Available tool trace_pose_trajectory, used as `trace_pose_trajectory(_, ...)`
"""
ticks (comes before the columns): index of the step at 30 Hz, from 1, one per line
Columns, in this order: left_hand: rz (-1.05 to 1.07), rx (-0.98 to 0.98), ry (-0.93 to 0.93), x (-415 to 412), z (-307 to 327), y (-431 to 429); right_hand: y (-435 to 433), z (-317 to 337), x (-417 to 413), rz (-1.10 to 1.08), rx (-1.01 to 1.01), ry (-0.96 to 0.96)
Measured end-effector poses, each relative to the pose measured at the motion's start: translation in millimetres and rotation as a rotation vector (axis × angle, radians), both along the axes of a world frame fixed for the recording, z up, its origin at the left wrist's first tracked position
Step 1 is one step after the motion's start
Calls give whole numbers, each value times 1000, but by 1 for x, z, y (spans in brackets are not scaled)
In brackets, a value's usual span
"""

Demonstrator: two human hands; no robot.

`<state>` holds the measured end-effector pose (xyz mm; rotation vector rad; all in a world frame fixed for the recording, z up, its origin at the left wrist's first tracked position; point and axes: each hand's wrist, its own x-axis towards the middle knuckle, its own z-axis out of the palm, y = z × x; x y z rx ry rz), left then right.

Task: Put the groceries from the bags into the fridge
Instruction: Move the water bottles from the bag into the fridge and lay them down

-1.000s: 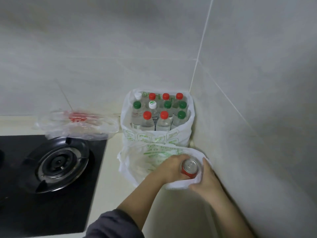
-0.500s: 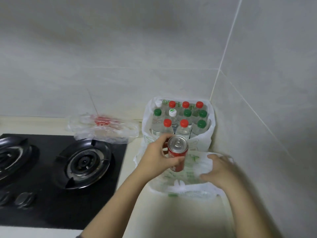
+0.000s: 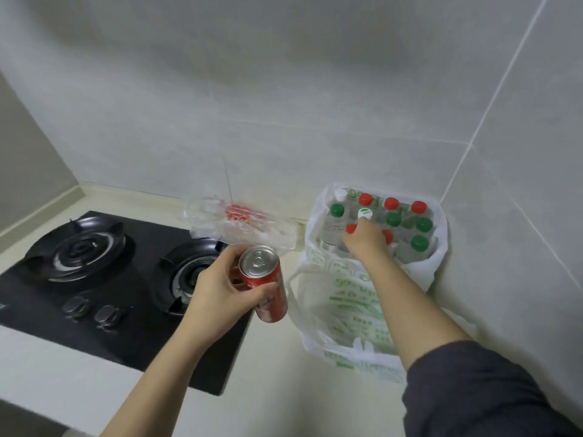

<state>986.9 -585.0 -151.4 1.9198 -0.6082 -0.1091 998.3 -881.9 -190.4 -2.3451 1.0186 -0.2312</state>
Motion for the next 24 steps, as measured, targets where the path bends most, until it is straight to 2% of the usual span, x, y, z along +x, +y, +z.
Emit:
trace_pose_trajectory(7, 170, -2, 2, -16, -15, 36, -7, -1, 4, -3, -115, -14)
trace_pose_trajectory(11, 265, 10, -5, -28, -19, 58, 14, 49, 0, 65, -286, -221)
trace_pose_trajectory(15, 360, 15, -18, -40, -16, 81, 57, 121, -14, 233, -348, -532)
trace_pose_trajectory(19, 441, 9, -6, -52, -18, 102, 102, 153, -34, 402, -245, -746)
trace_pose_trajectory(24, 528, 48, 40, -67, -54, 122, 158, 96, -50, 556, -12, -673)
